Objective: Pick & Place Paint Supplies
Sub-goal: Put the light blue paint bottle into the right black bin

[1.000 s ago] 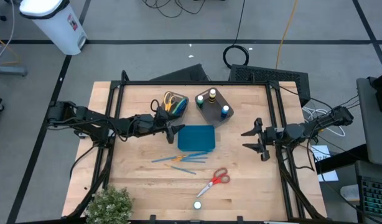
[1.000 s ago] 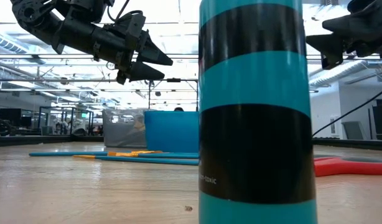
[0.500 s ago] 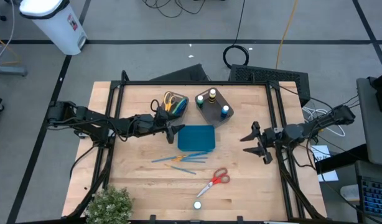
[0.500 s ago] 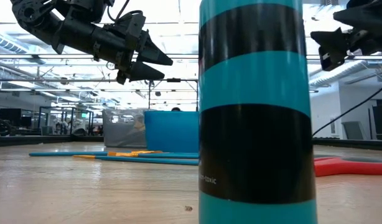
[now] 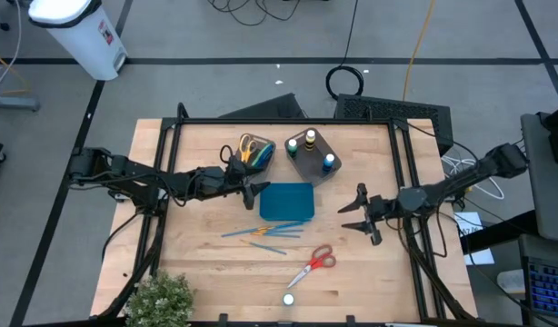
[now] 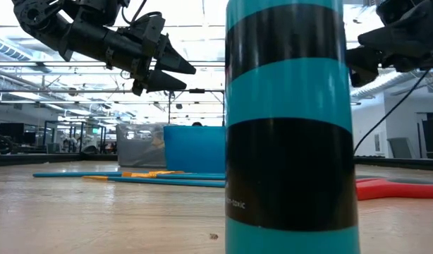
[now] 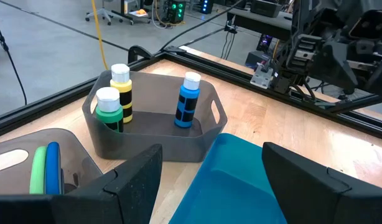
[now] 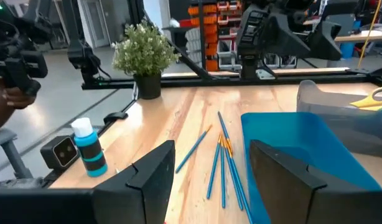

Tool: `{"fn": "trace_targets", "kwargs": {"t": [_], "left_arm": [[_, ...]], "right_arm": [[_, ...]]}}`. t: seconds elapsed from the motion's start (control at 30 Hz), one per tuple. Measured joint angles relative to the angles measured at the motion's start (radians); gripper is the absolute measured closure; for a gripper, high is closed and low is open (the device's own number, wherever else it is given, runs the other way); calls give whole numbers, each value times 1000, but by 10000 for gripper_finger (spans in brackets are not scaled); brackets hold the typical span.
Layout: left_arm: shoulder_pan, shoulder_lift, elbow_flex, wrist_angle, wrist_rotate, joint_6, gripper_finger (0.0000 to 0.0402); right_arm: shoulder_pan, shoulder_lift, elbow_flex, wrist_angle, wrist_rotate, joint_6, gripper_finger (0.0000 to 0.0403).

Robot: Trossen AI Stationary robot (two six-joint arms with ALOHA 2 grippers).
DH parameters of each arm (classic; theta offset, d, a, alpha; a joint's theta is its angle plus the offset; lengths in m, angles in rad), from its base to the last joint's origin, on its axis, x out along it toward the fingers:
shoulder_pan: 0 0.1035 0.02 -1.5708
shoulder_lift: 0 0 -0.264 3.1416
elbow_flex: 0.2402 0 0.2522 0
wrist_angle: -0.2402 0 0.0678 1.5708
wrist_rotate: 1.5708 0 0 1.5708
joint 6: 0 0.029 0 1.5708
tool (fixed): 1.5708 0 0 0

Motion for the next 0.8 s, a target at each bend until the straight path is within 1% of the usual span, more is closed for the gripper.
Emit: {"fn": "trace_targets", "kwargs": {"t": [0.13, 0.3, 0.43, 0.57, 0.8], "left_arm": [[0, 0, 0, 0, 0, 0, 117], [0, 0, 0, 0, 0, 0, 117], [0, 0, 0, 0, 0, 0, 117], [0, 0, 0, 0, 0, 0, 117], [0, 0, 0, 0, 0, 0, 117]], "right_arm": [[3, 98, 70, -3, -4, 3, 206], [26, 223, 165, -31, -52, 3, 206], [48, 319, 235, -40, -52, -11, 206], [69, 399, 304, -69, -53, -16, 206], [118, 509, 433, -170, -53, -45, 206]]}}
